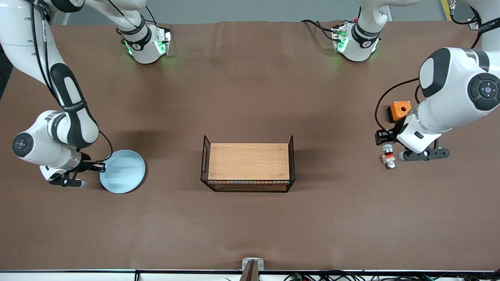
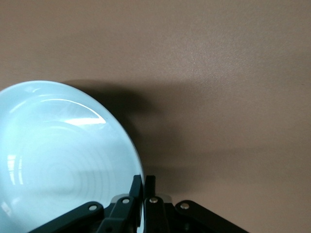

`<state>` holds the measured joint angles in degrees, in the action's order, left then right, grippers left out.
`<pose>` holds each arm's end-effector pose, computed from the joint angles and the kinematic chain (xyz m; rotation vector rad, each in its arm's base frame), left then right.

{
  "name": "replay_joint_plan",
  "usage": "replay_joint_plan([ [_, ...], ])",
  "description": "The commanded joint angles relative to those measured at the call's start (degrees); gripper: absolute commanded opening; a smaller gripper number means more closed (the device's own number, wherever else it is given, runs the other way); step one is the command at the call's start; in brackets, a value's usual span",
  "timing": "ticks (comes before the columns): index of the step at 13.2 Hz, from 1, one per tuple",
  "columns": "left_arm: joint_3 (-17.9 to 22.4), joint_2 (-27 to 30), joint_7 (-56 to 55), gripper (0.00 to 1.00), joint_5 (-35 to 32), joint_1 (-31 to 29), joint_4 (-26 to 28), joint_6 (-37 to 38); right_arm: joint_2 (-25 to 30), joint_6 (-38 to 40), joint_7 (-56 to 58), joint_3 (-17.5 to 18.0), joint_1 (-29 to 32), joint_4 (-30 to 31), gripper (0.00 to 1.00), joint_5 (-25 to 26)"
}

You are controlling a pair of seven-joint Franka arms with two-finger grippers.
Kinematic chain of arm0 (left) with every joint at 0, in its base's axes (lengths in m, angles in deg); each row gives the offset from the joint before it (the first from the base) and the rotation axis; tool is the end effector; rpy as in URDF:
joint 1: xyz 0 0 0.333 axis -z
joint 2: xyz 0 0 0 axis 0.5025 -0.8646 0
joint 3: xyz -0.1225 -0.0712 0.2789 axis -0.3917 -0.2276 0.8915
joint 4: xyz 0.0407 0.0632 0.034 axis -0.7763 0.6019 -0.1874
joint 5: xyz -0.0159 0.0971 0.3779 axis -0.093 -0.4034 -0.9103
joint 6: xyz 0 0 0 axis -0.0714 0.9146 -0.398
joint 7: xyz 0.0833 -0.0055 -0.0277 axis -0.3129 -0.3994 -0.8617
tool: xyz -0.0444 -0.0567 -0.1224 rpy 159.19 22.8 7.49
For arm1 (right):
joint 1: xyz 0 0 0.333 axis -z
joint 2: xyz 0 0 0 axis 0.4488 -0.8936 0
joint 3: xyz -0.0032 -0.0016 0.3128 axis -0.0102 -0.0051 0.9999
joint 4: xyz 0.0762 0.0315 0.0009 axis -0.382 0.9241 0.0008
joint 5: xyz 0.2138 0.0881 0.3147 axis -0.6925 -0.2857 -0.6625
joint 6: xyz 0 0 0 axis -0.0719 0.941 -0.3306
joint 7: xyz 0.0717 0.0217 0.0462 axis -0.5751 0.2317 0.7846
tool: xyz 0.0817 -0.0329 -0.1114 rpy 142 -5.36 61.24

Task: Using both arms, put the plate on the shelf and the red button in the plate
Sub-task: 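Grasp the rim of the pale blue plate with the right gripper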

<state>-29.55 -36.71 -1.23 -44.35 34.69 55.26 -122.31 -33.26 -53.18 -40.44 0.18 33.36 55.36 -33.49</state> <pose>0.5919 -0.1035 0.4160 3.0877 0.1102 -0.0847 0.6247 -0.1112 0.1805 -3.0703 0.1770 0.1088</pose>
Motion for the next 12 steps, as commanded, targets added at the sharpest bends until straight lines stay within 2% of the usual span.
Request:
replay_joint_plan([
  [1,-0.77,0.81,-3.19,0.30,-0.83,0.04,-1.09,1.63,3.41,10.95,-1.55,0.34,1.04,-4.94,0.00,-0.41],
  [4,-2.71,0.81,-6.45,0.30,-0.83,0.04,-1.53,1.71,10.44,22.56,-7.25,0.07,0.77,-6.52,0.00,0.56],
  [7,-3.06,0.90,-6.81,0.30,-0.83,0.13,-1.97,1.71,16.77,36.07,-22.33,0.60,0.16,-10.29,0.00,0.21],
  [12,-3.76,0.63,-8.04,0.30,-0.83,-0.05,-2.14,1.80,25.66,49.37,-54.30,0.78,-12.20,-14.77,0.00,-0.41],
])
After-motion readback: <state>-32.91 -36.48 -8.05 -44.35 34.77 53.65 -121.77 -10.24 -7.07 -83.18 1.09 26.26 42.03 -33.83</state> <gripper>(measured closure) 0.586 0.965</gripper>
